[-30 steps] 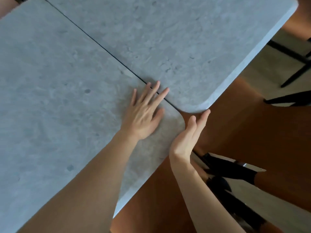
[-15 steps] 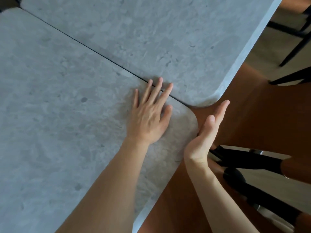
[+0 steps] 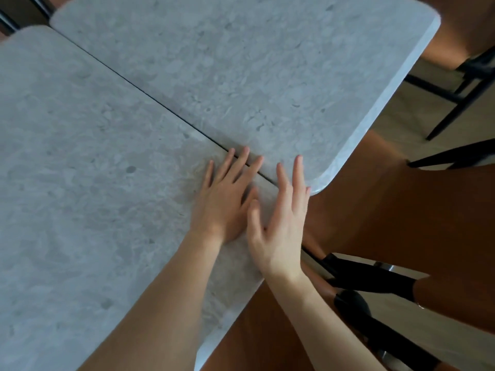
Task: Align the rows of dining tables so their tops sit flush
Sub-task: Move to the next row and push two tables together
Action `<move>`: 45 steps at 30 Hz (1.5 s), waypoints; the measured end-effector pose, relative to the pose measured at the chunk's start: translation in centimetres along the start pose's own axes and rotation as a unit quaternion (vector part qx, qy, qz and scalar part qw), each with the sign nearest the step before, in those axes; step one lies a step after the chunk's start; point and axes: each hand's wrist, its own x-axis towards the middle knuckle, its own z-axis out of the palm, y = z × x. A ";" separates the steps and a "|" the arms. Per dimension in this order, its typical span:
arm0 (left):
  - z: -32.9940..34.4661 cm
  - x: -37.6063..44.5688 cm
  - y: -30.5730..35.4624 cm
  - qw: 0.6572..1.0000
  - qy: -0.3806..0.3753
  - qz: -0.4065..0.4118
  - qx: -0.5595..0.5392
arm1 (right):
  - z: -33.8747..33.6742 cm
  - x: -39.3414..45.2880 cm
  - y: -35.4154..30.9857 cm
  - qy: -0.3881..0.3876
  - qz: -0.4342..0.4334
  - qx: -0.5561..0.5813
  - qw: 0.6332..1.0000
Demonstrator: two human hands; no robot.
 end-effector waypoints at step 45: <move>2.2 8.8 16.1 0.804 0.165 -0.566 -0.077 | -9.7 31.7 14.7 -0.461 -0.542 -0.098 0.696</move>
